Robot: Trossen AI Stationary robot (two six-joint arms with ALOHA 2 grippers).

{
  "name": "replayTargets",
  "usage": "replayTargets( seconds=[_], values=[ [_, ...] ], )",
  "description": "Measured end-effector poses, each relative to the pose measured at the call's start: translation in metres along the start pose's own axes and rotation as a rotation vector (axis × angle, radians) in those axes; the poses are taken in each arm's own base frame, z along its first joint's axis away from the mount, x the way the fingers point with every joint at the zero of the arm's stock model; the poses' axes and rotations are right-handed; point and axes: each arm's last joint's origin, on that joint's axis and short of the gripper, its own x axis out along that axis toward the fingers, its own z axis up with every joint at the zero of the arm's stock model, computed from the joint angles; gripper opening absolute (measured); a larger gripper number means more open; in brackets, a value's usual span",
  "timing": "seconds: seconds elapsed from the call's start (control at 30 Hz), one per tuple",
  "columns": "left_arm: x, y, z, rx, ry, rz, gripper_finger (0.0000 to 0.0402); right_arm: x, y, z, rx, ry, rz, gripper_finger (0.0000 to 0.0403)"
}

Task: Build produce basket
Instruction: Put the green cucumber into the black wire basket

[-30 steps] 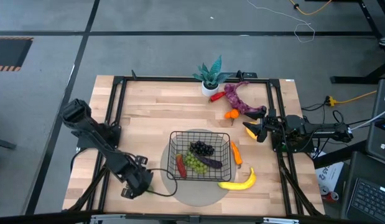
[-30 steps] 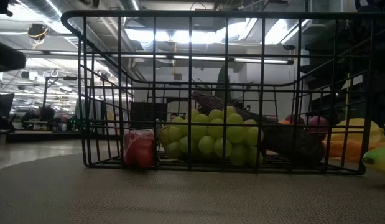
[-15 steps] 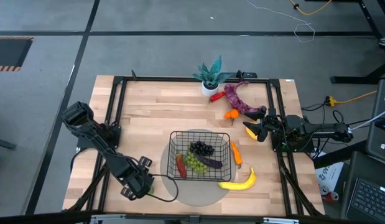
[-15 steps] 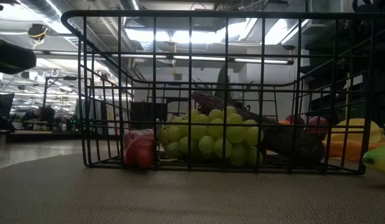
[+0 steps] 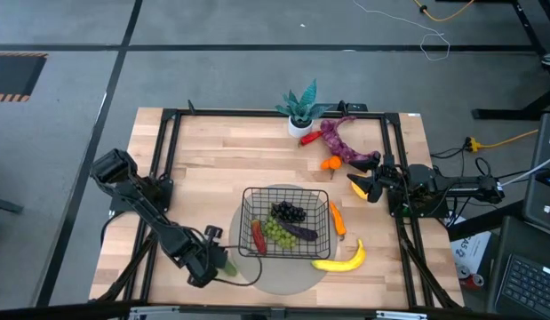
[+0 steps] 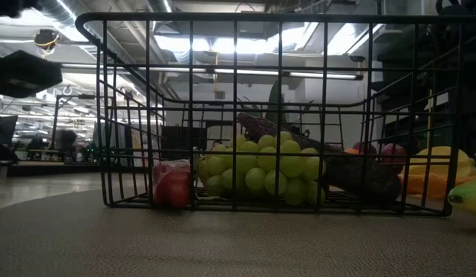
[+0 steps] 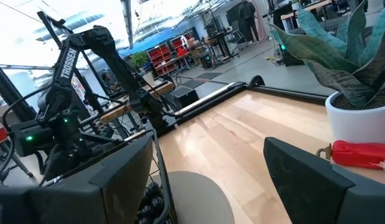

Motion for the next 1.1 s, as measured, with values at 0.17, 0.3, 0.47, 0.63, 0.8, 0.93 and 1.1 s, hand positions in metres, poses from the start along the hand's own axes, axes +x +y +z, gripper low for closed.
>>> replayTargets(
  seconds=[0.17, 0.3, 0.47, 0.63, 0.8, 0.93, 1.1],
  values=[
    [-0.002, -0.004, 0.001, -0.050, -0.020, -0.013, 0.0026, 0.000, 0.001, -0.001, -0.001, 0.023, 0.037, 0.0310],
    [-0.008, -0.010, 0.004, -0.037, -0.013, -0.008, 0.0026, 0.000, 0.002, -0.002, -0.002, 0.046, 0.076, 0.0310],
    [-0.037, -0.017, 0.014, -0.007, 0.102, 0.012, 0.0017, 0.000, 0.002, -0.003, 0.001, 0.056, 0.090, 0.0310],
    [-0.082, -0.016, 0.027, -0.009, 0.192, 0.064, 0.0006, 0.000, 0.002, -0.002, 0.001, 0.056, 0.089, 0.0310],
    [-0.127, -0.006, 0.036, -0.004, 0.213, 0.200, 0.0005, 0.000, 0.002, -0.002, -0.001, 0.055, 0.089, 0.0310],
    [-0.149, 0.003, 0.043, -0.050, 0.175, 0.279, 0.0004, 0.000, 0.002, -0.002, -0.002, 0.055, 0.089, 0.0310],
    [-0.149, 0.002, 0.055, -0.182, 0.074, 0.235, 0.0002, 0.000, 0.002, -0.002, -0.002, 0.055, 0.089, 0.0310]
  ],
)
